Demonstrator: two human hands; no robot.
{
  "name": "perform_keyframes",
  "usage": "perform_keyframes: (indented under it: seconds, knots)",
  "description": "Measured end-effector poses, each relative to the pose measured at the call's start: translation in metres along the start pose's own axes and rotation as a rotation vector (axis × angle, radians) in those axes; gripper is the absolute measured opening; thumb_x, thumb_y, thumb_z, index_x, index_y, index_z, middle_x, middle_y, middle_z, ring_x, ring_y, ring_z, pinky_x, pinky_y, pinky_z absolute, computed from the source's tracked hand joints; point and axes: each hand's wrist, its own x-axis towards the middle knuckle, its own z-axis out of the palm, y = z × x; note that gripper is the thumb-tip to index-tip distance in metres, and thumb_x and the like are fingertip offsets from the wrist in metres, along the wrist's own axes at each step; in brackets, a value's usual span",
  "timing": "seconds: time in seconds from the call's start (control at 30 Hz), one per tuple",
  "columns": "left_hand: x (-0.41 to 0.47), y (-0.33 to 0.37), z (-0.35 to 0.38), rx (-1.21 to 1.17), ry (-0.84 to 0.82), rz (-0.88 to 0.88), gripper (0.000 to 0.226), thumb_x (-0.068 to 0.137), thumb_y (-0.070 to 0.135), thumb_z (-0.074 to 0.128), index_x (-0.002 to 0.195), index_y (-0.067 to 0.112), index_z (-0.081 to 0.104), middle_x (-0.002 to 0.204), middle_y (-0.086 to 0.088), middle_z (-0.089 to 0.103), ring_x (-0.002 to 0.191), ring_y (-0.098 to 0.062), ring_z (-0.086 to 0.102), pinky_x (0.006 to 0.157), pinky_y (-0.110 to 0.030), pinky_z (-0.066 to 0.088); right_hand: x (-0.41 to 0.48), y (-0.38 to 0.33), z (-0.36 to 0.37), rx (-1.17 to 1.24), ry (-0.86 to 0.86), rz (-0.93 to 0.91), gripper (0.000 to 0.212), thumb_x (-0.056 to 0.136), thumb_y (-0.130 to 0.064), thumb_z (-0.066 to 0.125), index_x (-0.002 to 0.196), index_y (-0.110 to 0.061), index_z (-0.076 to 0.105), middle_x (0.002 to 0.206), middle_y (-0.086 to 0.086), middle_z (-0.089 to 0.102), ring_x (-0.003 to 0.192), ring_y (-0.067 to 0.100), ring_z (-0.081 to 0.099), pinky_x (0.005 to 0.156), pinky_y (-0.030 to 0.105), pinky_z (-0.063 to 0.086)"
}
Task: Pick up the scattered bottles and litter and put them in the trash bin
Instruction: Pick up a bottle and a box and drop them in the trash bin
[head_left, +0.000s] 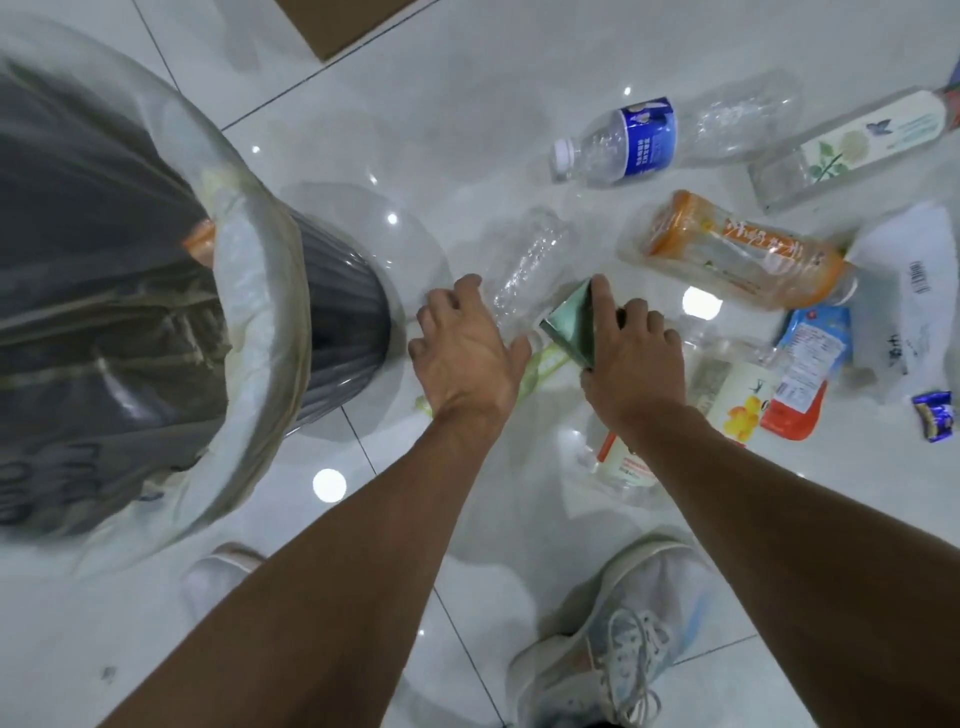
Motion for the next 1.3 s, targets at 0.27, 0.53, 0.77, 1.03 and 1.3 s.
perform_keyframes:
  seconds: [0.27,0.53,0.77,1.03,1.3]
  knots:
    - [-0.021,0.038,-0.067,-0.121,0.029,0.03,0.07,0.08,0.044,0.068,0.135,0.015,0.036,0.128,-0.008,0.046,0.121,-0.026,0.041,0.098,-0.039,0.04,-0.021,0.0,-0.082,0.105,0.121,0.075,0.093,0.081,-0.042,0.068,0.151,-0.015,0.013,0.127,0.019,0.046,0.115,0.036,0.048,0.093,0.045,0.041]
    - [-0.051,0.076,-0.192,-0.091,0.093,0.119,0.067,0.08,0.05,0.066,0.131,0.018,0.037,0.124,-0.003,0.047,0.116,-0.023,0.045,0.091,-0.037,0.043,-0.078,-0.026,-0.191,0.202,0.196,0.208,0.087,0.08,-0.04,0.066,0.148,-0.015,0.018,0.127,0.017,0.046,0.117,0.035,0.046,0.096,0.047,0.038]
    - [-0.044,0.068,-0.315,0.114,0.226,0.226,0.064,0.078,0.052,0.064,0.128,0.019,0.042,0.117,-0.003,0.051,0.108,-0.025,0.048,0.086,-0.041,0.042,-0.11,-0.066,-0.288,0.209,0.309,0.162,0.085,0.075,-0.035,0.068,0.145,-0.011,0.024,0.121,0.018,0.049,0.108,0.037,0.05,0.088,0.048,0.043]
    - [-0.045,-0.1,-0.389,0.337,0.237,0.051,0.059,0.084,0.052,0.058,0.127,0.016,0.041,0.116,-0.006,0.051,0.108,-0.027,0.049,0.085,-0.042,0.043,-0.126,-0.157,-0.316,0.241,0.318,0.021,0.083,0.074,-0.035,0.068,0.143,-0.011,0.028,0.113,0.016,0.051,0.101,0.034,0.052,0.08,0.044,0.046]
    - [-0.051,-0.181,-0.363,0.363,0.136,-0.065,0.062,0.085,0.06,0.052,0.128,0.015,0.041,0.115,-0.005,0.051,0.105,-0.025,0.051,0.081,-0.038,0.045,-0.127,-0.22,-0.271,0.255,0.235,-0.156,0.081,0.08,-0.048,0.063,0.144,-0.015,0.026,0.115,0.011,0.051,0.099,0.028,0.051,0.081,0.039,0.044]
